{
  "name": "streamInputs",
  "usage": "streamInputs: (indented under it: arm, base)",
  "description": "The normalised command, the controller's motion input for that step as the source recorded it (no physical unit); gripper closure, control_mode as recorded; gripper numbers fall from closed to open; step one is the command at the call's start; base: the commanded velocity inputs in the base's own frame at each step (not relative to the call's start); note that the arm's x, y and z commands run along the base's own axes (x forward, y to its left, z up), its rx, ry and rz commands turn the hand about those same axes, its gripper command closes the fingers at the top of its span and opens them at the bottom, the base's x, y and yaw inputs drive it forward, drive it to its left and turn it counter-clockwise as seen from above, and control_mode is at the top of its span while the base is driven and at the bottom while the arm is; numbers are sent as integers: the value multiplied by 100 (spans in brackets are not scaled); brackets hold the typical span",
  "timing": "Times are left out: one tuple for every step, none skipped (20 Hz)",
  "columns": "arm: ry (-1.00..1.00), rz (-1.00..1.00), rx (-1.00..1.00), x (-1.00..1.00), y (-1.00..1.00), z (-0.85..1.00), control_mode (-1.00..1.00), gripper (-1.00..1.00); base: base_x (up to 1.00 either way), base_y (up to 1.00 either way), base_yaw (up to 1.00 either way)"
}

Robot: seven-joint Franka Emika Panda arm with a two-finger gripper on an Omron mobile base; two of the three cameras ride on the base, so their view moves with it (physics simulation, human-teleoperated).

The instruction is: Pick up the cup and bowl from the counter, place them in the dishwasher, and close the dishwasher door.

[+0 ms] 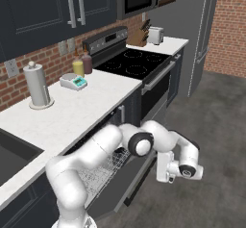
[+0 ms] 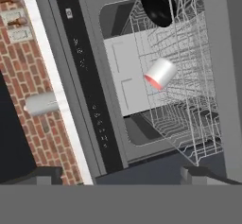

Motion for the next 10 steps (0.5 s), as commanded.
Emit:
streamInputs:
  arm:
    - [0, 0, 0, 4, 0, -45, -100, -100]
    - [0, 0, 0, 1, 0, -44, -100, -100]
    - [-1, 0, 0, 1, 0, -49, -100, -100]
    - [-3, 0, 0, 7, 0, -51, -100, -100]
    - [-3, 0, 0, 11, 0, -56, -100, -100]
    - [-4, 0, 0, 18, 0, -61, -100, -100]
    - [-4, 0, 0, 19, 0, -61, -100, -100]
    - [-4, 0, 0, 16, 0, -61, -100, -100]
    - [-6, -1, 0, 16, 0, -60, -100, -100]
    - [-7, -1, 0, 14, -2, -61, -100, -100]
  base:
    - [0, 0, 0]
    - [0, 0, 0]
    - [0, 0, 0]
    - [0, 0, 0]
    - [0, 0, 0]
    - [0, 0, 0]
    - [0, 0, 0]
    - [0, 0, 0]
    - [0, 0, 0]
    - [0, 0, 0]
